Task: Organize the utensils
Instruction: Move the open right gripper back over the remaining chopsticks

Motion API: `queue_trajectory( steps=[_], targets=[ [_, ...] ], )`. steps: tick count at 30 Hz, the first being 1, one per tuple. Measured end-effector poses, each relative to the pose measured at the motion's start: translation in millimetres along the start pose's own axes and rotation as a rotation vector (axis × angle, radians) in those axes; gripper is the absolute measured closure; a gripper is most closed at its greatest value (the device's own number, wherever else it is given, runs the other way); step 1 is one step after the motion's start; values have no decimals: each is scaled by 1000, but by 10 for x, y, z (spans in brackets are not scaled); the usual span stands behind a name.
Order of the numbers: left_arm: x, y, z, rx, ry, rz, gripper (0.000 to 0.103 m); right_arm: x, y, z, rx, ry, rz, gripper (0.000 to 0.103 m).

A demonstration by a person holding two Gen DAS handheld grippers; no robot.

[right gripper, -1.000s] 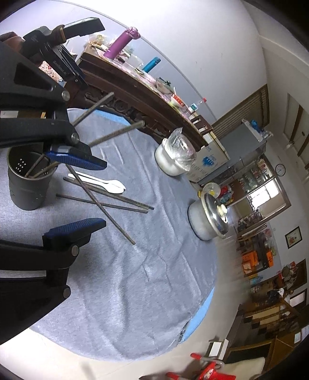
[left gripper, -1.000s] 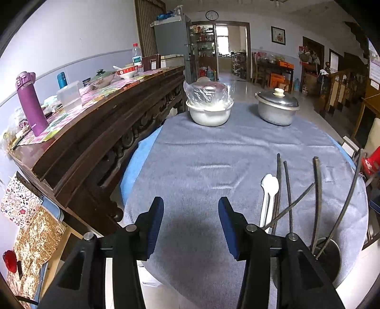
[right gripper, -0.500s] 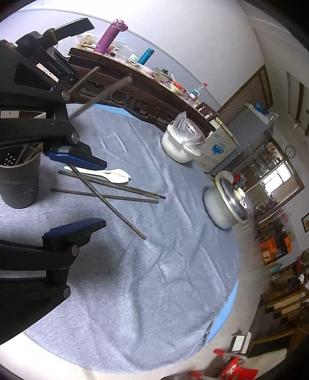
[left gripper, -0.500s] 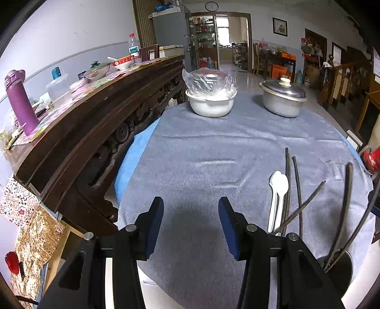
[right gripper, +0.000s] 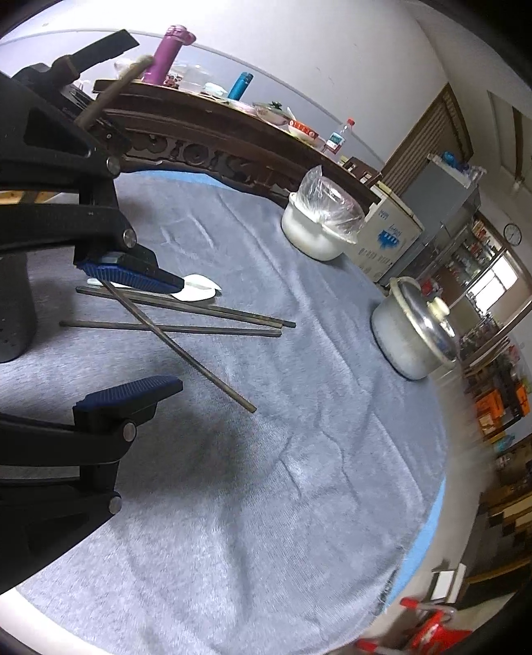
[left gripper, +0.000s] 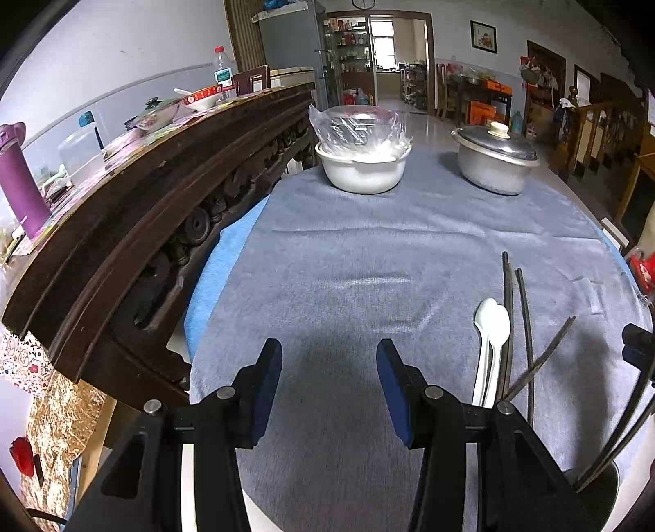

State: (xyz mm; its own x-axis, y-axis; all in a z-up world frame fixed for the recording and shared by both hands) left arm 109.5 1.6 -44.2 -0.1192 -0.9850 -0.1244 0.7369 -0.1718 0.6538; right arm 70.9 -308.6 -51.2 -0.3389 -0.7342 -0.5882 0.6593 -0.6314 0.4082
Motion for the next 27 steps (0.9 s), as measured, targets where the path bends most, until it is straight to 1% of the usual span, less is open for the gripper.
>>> queue_trajectory(
  steps=[6,15,20,22,23,25,27],
  targets=[
    [47,65,-115,-10,1,-10,54,72,107,-170,-19,-2,-38,58],
    [109,150,-361,-37,-6,-26,54,340,294,-518,-85,9,-184,58],
    [85,187,-501,-54,5,-33,54,398,359,-773,-123,-31,-218,58],
    [72,194,-539,-60,10,-32,54,406,375,-883,-133,-62,-216,58],
    [64,196,-562,-63,12,-32,54,407,384,-946,-137,-82,-213,60],
    [59,195,-597,-68,15,-34,53,402,402,-1052,-147,-101,-212,65],
    [64,203,-639,-75,16,-39,54,349,448,-1106,-128,-131,-182,71]
  ],
)
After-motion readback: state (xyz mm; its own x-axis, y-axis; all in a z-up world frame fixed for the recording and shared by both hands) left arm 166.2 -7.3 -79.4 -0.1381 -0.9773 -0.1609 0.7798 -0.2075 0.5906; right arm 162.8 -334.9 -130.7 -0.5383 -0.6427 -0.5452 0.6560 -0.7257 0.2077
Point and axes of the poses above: each gripper's, at about its wrist camera, not at the fingertips, and z roughly against the way its jaws point, x to its right, y to its top, the point moved 3 cm from there along -z, roughly the way its jaws point, and after that the axes turned 2 degrees about -z, right-handed, at the moved point
